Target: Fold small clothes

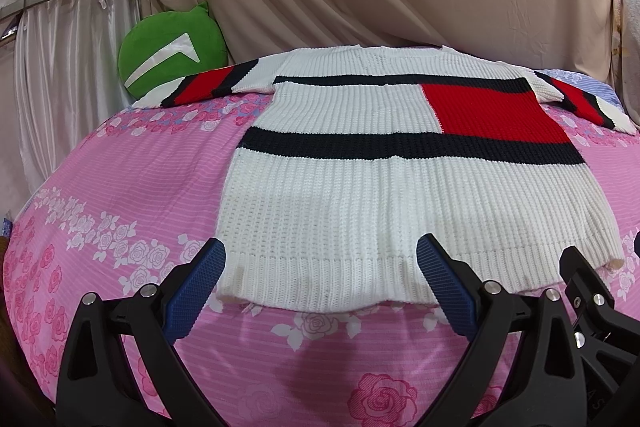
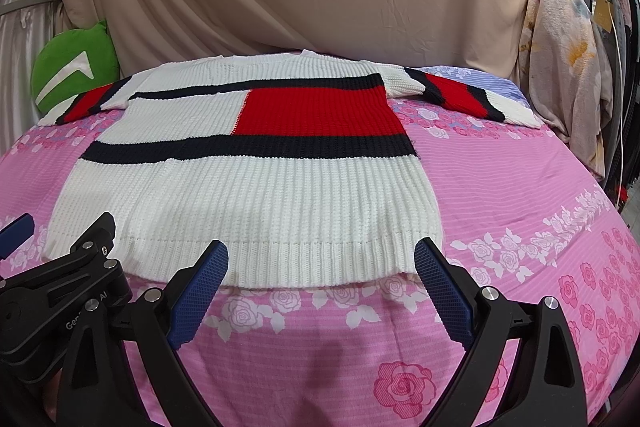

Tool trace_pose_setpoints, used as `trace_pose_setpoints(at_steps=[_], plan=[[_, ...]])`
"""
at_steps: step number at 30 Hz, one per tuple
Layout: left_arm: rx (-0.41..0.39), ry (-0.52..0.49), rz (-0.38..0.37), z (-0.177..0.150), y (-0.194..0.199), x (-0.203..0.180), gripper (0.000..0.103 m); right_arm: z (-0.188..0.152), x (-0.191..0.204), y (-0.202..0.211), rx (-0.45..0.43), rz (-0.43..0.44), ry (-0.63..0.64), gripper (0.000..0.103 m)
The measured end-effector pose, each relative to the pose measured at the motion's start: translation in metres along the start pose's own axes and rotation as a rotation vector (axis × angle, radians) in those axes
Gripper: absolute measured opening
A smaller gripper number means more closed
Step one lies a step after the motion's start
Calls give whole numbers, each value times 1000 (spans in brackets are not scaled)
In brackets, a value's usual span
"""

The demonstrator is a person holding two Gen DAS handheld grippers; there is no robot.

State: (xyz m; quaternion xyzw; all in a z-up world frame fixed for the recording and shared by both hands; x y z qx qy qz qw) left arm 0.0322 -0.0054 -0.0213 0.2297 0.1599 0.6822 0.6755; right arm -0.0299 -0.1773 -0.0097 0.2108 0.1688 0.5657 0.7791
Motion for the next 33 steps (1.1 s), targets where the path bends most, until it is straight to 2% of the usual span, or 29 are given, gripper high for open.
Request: trace_pose_setpoints(at_steps=[29, 31, 33], plan=[[-1, -1, 1, 0, 0, -1, 94, 0, 1, 0, 2, -1, 0, 93], [0, 6, -16, 0, 1, 0, 94, 0, -1, 0, 8, 28, -8, 93], [-2, 27, -77, 3, 3, 5, 94, 4, -8, 0, 17, 129, -32, 93]])
Point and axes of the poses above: each gripper's, at about its wrist camera, not at the fingertips, and y roughly against the way its jaws point, x to its left, z to its top, the point moved 5 cm from there along -y, roughly the way its jaws point, and after that the axes turned 2 degrees about -x, right-handed, at the moved point
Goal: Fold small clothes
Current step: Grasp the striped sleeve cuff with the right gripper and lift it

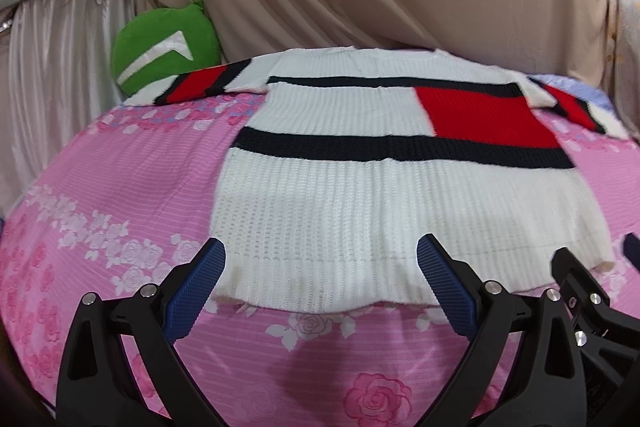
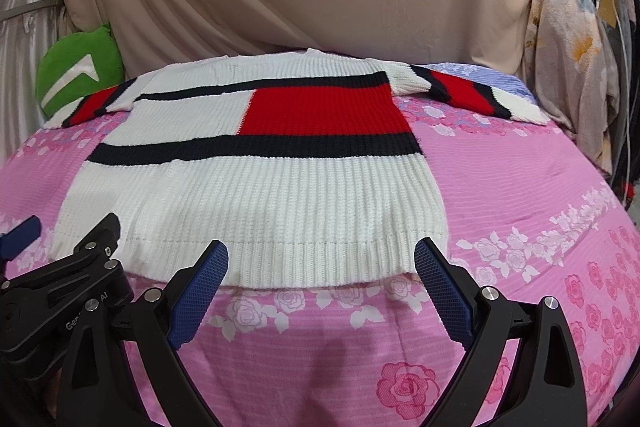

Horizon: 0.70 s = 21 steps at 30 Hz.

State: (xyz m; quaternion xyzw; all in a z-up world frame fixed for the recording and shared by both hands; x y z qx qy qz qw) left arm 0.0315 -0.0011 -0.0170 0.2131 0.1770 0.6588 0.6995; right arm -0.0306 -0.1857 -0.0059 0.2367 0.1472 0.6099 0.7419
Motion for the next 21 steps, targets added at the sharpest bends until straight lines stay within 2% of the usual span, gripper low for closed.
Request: trace_pose_setpoints(at_steps=[2, 6, 9, 13, 16, 21], plan=[[-6, 14, -21, 5, 4, 6, 95, 6, -17, 2, -17, 42, -34, 93], [-28, 8, 25, 32, 12, 25, 98, 38, -82, 6, -105, 16, -89, 98], [-3, 14, 30, 55, 5, 33, 98, 66, -141, -5, -138, 3, -150, 98], [2, 12, 39, 84, -13, 40, 98, 104, -224, -50, -98, -19, -244, 98], [-17, 2, 80, 102, -28, 43, 98, 125, -283, -90, -57, -1, -371, 98], [5, -15, 95, 121, -62, 39, 98, 150, -373, -153, -42, -58, -576, 98]])
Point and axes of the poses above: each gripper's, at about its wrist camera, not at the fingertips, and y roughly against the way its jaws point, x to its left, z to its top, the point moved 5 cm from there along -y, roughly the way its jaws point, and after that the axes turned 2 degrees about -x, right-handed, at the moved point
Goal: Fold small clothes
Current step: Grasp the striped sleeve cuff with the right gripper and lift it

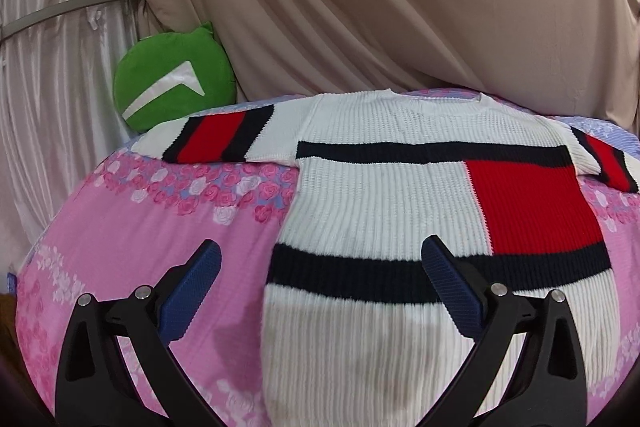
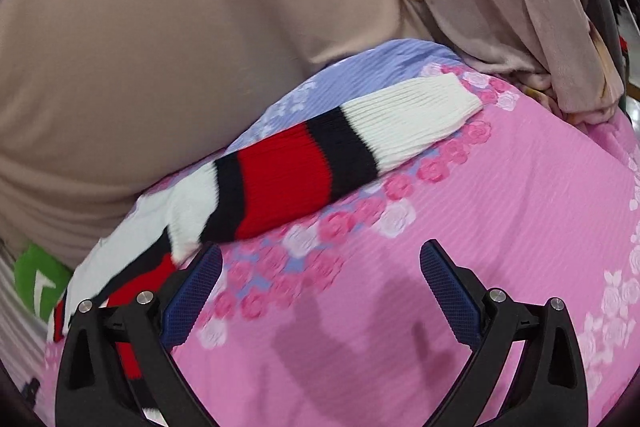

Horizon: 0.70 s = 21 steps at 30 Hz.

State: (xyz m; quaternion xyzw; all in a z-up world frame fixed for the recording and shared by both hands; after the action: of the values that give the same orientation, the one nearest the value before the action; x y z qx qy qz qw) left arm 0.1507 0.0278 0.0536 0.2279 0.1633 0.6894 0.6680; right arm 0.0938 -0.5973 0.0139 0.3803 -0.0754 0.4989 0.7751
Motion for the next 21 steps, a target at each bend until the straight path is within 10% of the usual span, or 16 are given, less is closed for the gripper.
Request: trace_pose_setpoints(at_steps=[9, 12, 17, 21], plan=[[44, -32, -11, 4, -46, -24, 98, 50, -49, -90, 42, -75, -193, 72], [46, -47, -2, 9, -58, -31, 98, 66, -36, -110, 72, -67, -206, 12], [39, -14, -2, 26, -70, -37, 98, 88, 124, -81, -62, 186, 40, 11], [54, 42, -47, 44, -82, -43, 98, 22, 304, -58, 27, 548, 330, 11]])
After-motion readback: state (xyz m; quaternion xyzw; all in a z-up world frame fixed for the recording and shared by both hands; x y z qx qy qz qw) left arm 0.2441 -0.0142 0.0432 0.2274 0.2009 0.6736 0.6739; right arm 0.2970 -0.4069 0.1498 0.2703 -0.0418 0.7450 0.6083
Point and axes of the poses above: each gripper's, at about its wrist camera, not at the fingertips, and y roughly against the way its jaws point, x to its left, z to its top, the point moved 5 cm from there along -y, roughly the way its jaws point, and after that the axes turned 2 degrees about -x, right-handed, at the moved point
